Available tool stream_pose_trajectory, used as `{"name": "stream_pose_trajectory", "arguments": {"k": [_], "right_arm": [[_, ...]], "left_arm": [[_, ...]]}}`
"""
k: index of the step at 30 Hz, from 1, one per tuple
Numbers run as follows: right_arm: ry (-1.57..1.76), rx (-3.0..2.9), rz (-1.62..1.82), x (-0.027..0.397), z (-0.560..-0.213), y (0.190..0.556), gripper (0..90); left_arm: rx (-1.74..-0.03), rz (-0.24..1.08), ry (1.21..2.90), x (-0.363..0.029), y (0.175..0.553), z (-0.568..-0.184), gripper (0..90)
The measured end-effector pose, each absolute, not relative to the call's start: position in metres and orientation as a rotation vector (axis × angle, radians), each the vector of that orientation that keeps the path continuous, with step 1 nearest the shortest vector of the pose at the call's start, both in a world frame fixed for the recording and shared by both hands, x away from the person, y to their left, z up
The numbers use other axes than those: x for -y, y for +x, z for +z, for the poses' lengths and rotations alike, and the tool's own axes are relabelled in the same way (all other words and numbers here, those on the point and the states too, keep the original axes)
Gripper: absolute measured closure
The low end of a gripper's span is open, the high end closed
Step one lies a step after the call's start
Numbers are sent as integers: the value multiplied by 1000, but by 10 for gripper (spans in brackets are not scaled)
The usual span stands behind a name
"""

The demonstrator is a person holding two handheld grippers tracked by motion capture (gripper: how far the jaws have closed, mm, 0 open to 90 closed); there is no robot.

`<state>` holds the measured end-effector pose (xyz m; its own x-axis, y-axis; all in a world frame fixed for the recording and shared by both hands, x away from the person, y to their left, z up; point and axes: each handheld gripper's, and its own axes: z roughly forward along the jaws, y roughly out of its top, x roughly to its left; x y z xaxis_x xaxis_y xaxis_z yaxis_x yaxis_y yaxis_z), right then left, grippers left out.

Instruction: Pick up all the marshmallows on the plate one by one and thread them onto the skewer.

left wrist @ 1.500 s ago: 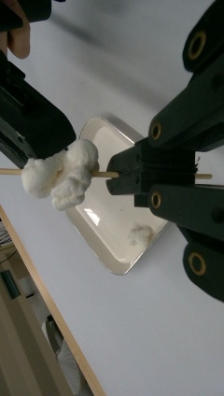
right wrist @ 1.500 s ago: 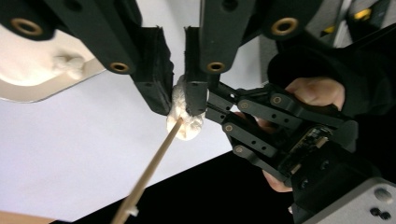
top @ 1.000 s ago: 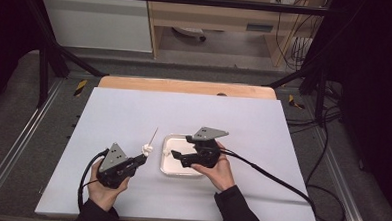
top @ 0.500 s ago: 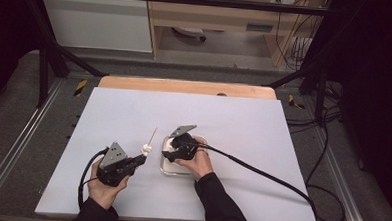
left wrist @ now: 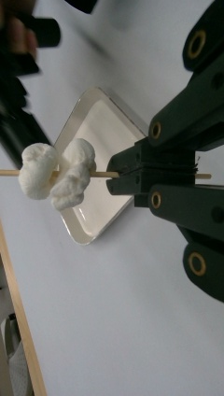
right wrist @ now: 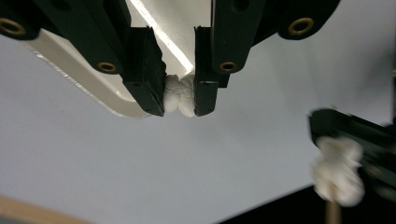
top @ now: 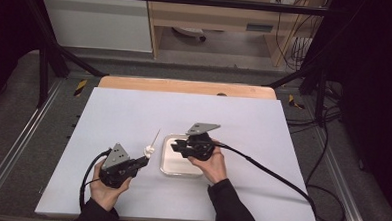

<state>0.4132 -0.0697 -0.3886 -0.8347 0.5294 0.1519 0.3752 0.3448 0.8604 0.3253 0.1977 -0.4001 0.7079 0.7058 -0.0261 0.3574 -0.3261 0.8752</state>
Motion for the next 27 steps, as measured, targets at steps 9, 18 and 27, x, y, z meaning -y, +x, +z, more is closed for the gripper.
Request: {"name": "stream_pose_trajectory", "arguments": {"k": [9, 18, 27], "right_arm": [[729, -2272, 1915, 114, -332, 379, 745], [732, -2315, 1938, 112, -333, 378, 747], [731, -2392, 1926, 110, -337, 380, 780]], "left_arm": [[-693, 439, 2004, -170, 313, -400, 891], [-654, 453, 2019, -164, 309, -400, 892], [-591, 508, 2053, -161, 306, -400, 893]]}}
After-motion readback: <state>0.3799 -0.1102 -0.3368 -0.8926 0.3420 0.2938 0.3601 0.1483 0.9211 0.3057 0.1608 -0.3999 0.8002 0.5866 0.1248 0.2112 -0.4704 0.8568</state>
